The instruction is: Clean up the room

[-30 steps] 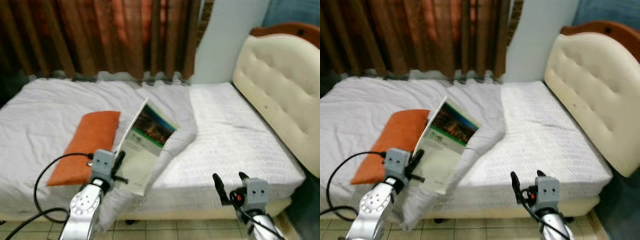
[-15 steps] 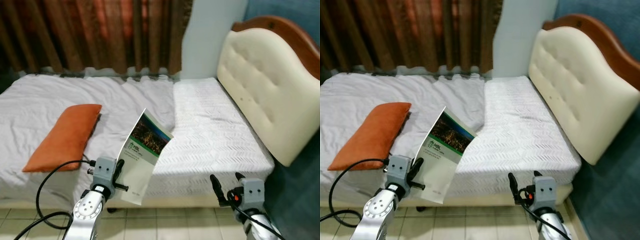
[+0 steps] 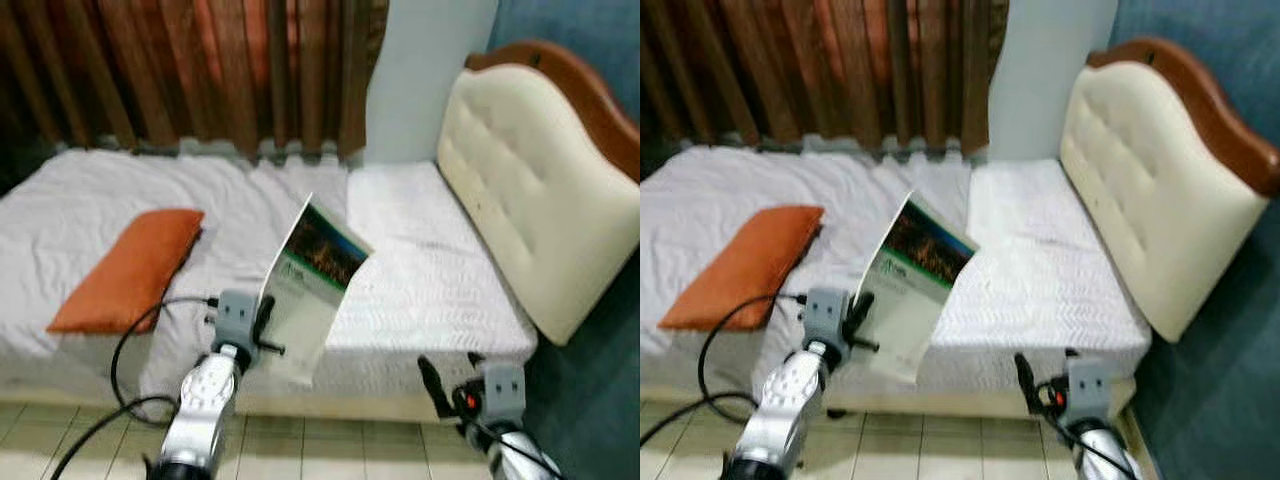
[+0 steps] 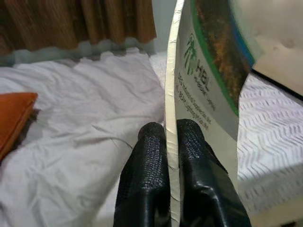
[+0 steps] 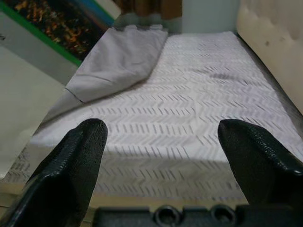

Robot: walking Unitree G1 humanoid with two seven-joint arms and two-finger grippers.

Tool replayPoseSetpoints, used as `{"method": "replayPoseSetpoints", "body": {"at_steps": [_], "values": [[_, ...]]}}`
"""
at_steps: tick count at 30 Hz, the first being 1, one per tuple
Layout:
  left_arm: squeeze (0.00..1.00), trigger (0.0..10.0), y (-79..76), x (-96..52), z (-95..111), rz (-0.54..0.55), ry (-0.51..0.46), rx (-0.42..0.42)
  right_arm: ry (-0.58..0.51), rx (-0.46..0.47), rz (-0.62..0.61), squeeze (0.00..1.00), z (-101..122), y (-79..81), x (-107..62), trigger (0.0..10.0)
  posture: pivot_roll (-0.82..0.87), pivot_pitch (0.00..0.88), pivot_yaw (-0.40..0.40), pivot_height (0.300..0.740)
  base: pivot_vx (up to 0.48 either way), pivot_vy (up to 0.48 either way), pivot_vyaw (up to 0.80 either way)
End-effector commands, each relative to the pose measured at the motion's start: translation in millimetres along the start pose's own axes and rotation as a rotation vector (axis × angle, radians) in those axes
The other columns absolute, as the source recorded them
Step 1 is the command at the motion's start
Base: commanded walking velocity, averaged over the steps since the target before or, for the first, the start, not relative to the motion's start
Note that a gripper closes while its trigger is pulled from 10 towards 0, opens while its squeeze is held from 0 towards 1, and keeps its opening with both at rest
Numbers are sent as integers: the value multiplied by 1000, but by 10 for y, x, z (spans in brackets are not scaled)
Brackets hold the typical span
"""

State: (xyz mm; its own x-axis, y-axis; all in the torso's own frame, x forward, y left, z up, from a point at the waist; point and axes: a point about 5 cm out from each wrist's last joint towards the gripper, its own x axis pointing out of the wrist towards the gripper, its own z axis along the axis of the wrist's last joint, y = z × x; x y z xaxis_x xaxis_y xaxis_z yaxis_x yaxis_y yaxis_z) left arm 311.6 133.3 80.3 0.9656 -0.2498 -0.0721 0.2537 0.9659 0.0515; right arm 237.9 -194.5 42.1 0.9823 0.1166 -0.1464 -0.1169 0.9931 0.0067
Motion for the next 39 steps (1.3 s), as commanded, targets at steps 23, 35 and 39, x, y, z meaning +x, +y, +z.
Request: {"method": "replayPoseSetpoints", "body": {"at_steps": [23,35,39], "values": [[0,10000,-233,52,65,-176,-51,17,5,11,-10,0,12,17,-12,10000,-93,0,-7,740,480,0,-205],[0,10000,-235,57,44,-167,-41,-1,14,13,-4,0,-1,11,-11,10000,-94,0,-12,740,480,0,-66],[0,10000,-270,60,19,-172,-33,-8,25,11,4,0,-25,7,-17,10000,-97,0,-15,740,480,0,0]]}}
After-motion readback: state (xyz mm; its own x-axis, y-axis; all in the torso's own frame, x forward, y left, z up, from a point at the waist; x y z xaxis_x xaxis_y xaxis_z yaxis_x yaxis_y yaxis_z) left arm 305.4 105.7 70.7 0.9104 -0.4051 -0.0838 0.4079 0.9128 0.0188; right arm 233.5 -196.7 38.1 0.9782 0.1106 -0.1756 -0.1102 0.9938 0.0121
